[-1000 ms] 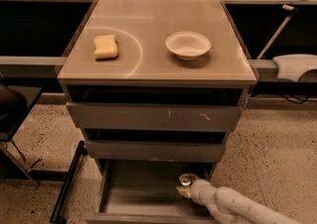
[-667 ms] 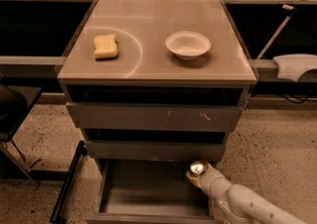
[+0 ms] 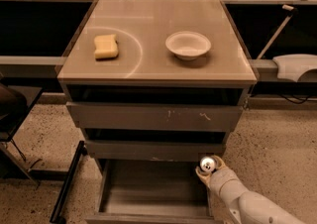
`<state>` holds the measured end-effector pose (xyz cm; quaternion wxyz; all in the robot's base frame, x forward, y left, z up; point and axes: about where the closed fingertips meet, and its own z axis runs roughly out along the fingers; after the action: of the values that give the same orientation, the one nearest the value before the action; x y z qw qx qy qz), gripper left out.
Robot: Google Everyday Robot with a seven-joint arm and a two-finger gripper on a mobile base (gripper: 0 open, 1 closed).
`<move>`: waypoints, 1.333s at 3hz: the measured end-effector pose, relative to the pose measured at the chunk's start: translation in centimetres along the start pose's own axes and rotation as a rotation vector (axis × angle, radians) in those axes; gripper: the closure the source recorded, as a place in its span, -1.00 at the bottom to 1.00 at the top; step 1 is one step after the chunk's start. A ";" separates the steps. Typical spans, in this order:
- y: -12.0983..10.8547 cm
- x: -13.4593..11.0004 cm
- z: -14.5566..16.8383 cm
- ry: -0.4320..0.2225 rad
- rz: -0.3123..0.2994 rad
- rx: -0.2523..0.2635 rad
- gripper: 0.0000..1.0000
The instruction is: Pick pepsi can from bottom drawer and place on counter
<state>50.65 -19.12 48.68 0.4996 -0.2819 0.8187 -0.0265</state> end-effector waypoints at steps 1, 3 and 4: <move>0.0 0.0 0.0 0.000 0.000 0.000 1.00; -0.2 -9.5 -10.6 -0.152 0.012 -0.053 1.00; -1.1 -20.2 -17.6 -0.262 -0.171 -0.044 1.00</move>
Offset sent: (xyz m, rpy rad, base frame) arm -0.0822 -0.0328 0.1471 0.1933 -0.1041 0.0128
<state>43.39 -14.36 74.04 0.5918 -0.3625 0.7199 -0.0141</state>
